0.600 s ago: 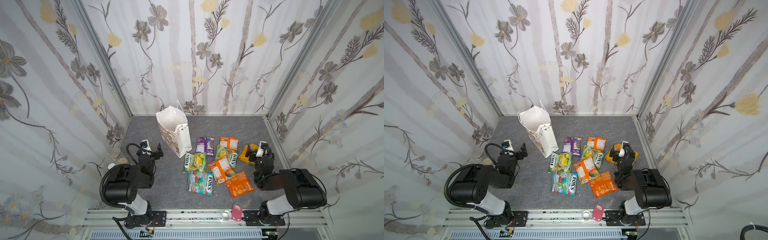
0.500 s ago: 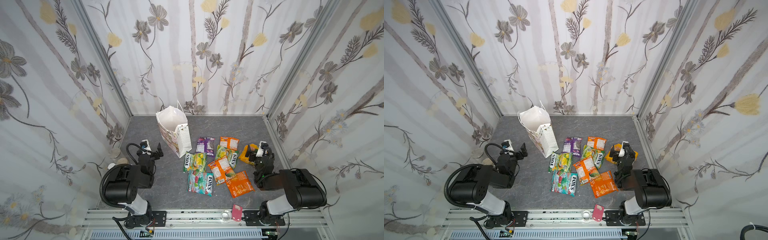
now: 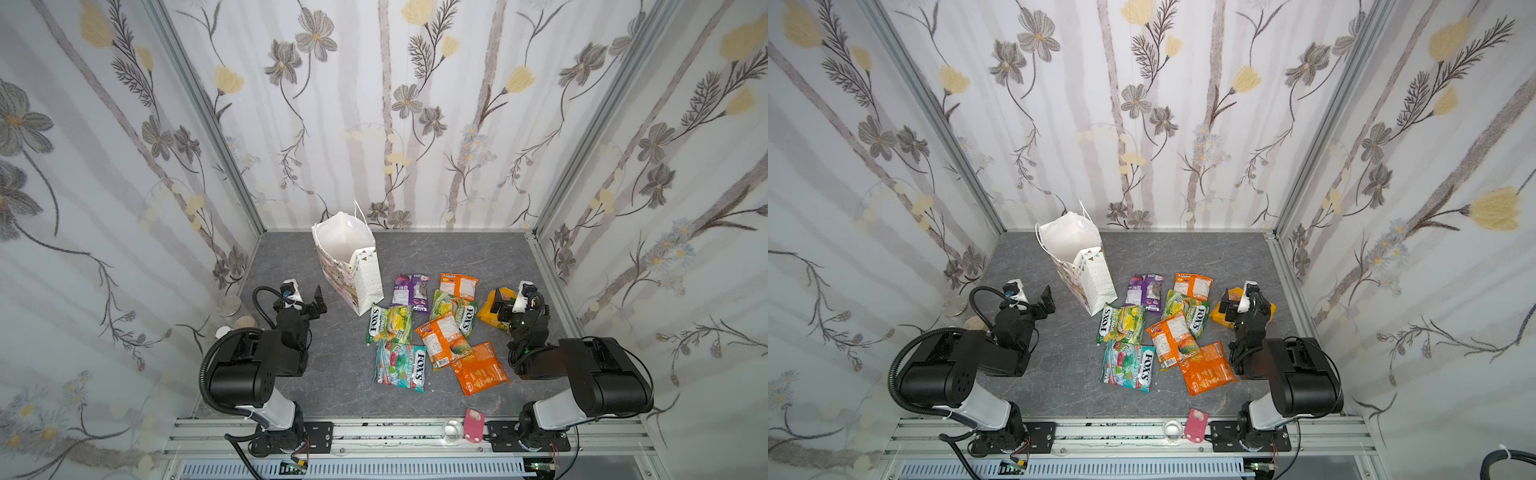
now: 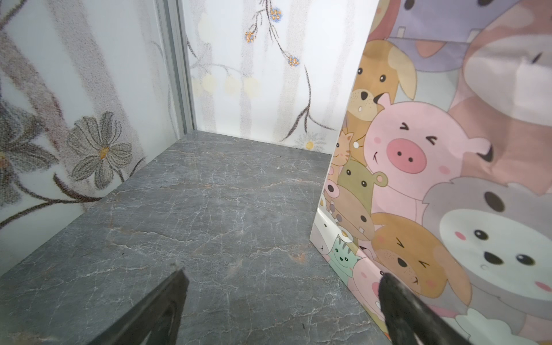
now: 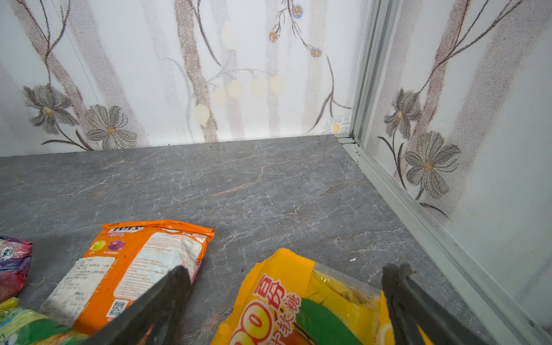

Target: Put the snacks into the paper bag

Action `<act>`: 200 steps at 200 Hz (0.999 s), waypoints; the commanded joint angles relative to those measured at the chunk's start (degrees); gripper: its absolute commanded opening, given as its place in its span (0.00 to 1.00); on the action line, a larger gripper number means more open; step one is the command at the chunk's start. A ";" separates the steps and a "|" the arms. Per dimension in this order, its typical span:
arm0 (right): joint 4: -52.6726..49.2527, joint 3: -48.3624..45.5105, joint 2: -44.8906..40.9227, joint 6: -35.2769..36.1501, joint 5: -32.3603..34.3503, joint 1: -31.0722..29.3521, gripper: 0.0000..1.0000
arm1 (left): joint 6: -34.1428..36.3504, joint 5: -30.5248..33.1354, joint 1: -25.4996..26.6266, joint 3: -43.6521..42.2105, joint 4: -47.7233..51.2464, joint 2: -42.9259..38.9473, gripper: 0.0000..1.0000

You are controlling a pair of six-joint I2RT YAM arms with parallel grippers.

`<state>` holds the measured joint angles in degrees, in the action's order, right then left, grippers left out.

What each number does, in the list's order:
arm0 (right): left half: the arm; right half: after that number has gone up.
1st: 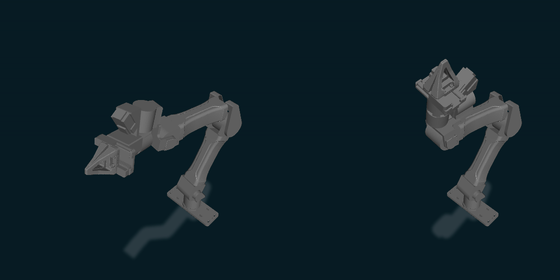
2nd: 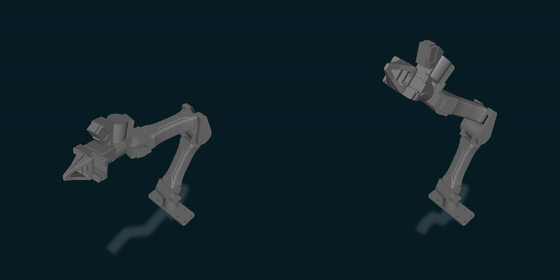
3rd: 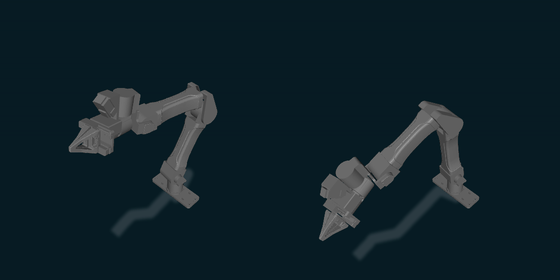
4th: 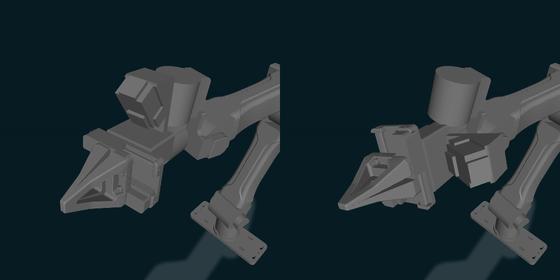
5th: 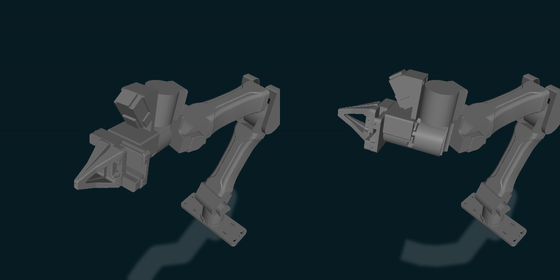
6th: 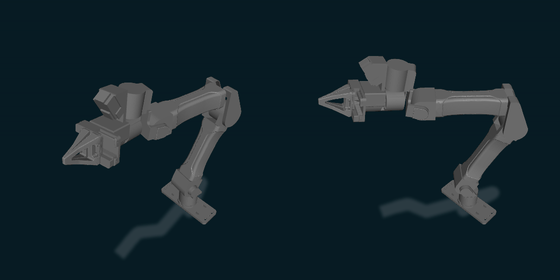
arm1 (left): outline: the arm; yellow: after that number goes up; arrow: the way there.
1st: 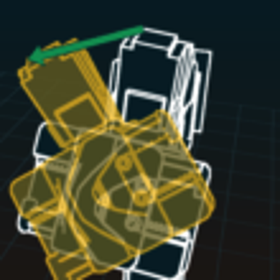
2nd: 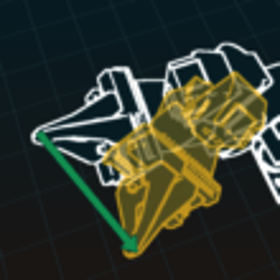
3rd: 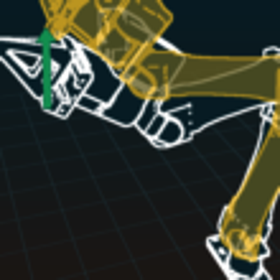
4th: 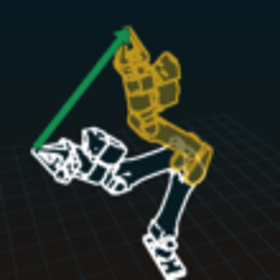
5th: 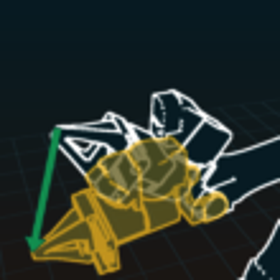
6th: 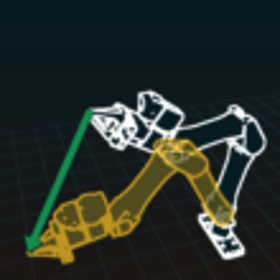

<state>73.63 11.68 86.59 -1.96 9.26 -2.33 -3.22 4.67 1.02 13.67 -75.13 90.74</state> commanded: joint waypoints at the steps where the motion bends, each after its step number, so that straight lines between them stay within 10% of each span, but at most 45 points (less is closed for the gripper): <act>1: 0.91 0.27 0.07 -0.11 -0.63 0.04 1.00 | 0.10 -0.22 -0.04 0.46 -0.80 0.07 1.00; 117: 1.36 -0.08 -0.31 0.16 -1.67 0.11 1.00 | -0.60 2.14 0.05 1.44 3.59 -3.23 1.00; 200: -40.19 17.98 -20.94 -5.33 -17.40 -4.04 0.99 | -21.71 -0.49 0.03 21.64 69.73 -34.88 1.00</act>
<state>47.77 25.10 70.22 -2.35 -0.51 -4.12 -15.25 5.89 1.04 28.88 -33.23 61.01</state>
